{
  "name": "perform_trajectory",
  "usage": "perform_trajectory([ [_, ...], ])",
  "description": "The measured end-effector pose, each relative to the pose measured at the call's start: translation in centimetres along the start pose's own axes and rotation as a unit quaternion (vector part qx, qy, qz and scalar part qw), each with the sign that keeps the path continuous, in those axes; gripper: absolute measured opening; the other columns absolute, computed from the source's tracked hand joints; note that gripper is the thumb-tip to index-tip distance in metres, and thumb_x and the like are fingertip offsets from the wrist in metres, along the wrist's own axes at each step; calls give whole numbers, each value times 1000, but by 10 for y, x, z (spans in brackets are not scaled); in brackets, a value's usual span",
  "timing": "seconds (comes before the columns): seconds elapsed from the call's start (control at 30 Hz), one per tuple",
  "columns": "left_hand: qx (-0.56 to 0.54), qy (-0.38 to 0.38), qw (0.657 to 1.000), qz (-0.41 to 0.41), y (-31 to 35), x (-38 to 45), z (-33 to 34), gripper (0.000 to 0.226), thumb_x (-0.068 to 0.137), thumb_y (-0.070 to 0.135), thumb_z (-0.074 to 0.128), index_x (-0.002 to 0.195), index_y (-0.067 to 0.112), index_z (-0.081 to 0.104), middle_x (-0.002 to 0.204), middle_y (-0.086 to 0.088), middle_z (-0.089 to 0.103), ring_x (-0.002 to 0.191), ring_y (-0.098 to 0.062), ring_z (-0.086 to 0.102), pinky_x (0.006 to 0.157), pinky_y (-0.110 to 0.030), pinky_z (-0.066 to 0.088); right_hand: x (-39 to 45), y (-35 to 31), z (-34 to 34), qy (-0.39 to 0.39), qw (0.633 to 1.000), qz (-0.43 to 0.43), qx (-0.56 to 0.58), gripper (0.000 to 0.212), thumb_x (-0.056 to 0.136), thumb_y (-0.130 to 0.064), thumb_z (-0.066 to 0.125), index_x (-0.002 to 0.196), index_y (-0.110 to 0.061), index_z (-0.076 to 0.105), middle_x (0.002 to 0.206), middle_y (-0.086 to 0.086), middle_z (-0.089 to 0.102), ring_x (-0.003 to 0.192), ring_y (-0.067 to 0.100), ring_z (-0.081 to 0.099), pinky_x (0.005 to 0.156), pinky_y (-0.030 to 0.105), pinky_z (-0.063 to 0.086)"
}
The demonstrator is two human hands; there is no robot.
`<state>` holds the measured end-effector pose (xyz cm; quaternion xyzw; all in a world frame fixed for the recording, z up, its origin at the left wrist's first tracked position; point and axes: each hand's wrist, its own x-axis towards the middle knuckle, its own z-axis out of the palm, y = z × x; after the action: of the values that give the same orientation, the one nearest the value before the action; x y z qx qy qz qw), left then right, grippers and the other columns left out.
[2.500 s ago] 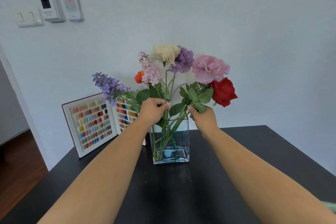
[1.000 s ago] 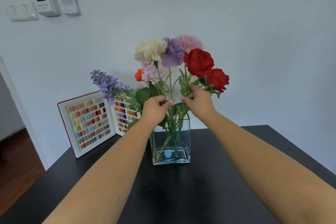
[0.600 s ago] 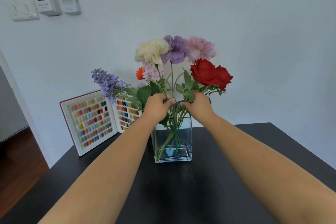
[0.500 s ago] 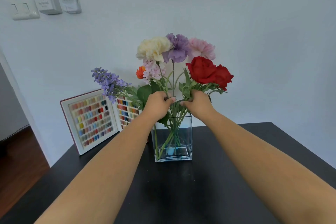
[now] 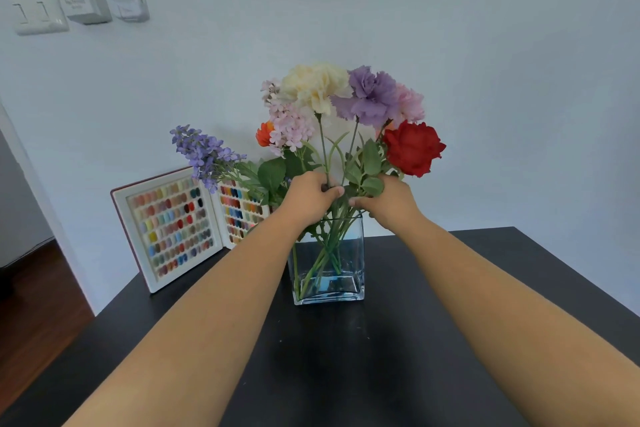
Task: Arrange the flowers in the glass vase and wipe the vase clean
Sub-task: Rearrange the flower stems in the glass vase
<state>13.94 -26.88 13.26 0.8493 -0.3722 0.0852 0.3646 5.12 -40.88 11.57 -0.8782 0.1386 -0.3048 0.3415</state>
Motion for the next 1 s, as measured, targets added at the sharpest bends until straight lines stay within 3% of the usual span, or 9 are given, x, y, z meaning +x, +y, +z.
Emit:
perform_trajectory([
  [0.1, -18, 10, 1000, 8, -1, 0, 3, 13, 92, 28, 66, 91, 16, 70, 78, 9, 64, 74, -6, 57, 63, -17, 39, -14, 12, -1, 10, 999, -12, 33, 21, 75, -27, 78, 86, -21, 61, 77, -4, 65, 69, 16, 59, 58, 22, 38],
  [0.2, -33, 18, 999, 18, -1, -1, 8, 7, 89, 26, 70, 92, 20, 70, 81, 8, 65, 74, -4, 56, 68, -17, 42, -31, 22, -1, 20, 996, 7, 89, 34, 78, -27, 76, 109, -23, 64, 88, -3, 66, 69, 13, 58, 60, 21, 42],
  [0.37, -142, 54, 988, 7, -3, -8, 15, 25, 82, 17, 77, 103, 22, 64, 85, 2, 64, 67, -6, 55, 68, -15, 48, -51, 27, -1, 56, 988, 43, 138, 43, 83, -26, 71, 124, -25, 58, 91, -4, 65, 71, 10, 59, 63, 22, 44],
  [0.43, -178, 71, 981, 11, -5, -13, 13, 31, 81, 15, 77, 103, 27, 59, 86, 6, 64, 69, -5, 59, 65, -8, 47, -62, 25, 2, 70, 983, 58, 162, 44, 82, -25, 70, 123, -29, 53, 88, -6, 64, 70, 6, 59, 61, 20, 43],
  [0.6, -252, 191, 948, 11, -27, -40, -9, 26, 85, 17, 72, 97, 37, 60, 91, 9, 67, 80, -1, 66, 73, -13, 53, -87, 22, 8, 53, 976, 71, 200, 36, 79, -24, 70, 100, -37, 43, 74, -6, 62, 64, -4, 57, 58, 21, 39],
  [0.77, -299, 309, 897, -107, -74, -70, -28, 10, 86, 18, 68, 86, 28, 65, 81, 2, 65, 72, -16, 63, 60, -21, 52, -88, 6, 14, -7, 984, 48, 172, 22, 78, -27, 70, 87, -33, 51, 69, -6, 58, 58, -2, 55, 56, 20, 39],
  [0.9, -345, 287, 873, -190, -94, -63, -41, 6, 89, 14, 69, 95, 15, 67, 87, -4, 65, 83, -22, 62, 83, -36, 53, -81, -11, 16, 38, 986, 14, 160, 17, 78, -25, 70, 83, -30, 54, 69, -8, 57, 55, -5, 51, 54, 17, 39],
  [1.0, -347, 236, 884, -208, -97, -52, -42, 32, 91, 18, 68, 121, 8, 64, 97, 3, 63, 89, -14, 63, 77, -21, 50, -78, -20, 20, 56, 989, -28, 135, 16, 80, -21, 70, 81, -32, 58, 72, -7, 59, 59, -4, 51, 53, 6, 39],
])
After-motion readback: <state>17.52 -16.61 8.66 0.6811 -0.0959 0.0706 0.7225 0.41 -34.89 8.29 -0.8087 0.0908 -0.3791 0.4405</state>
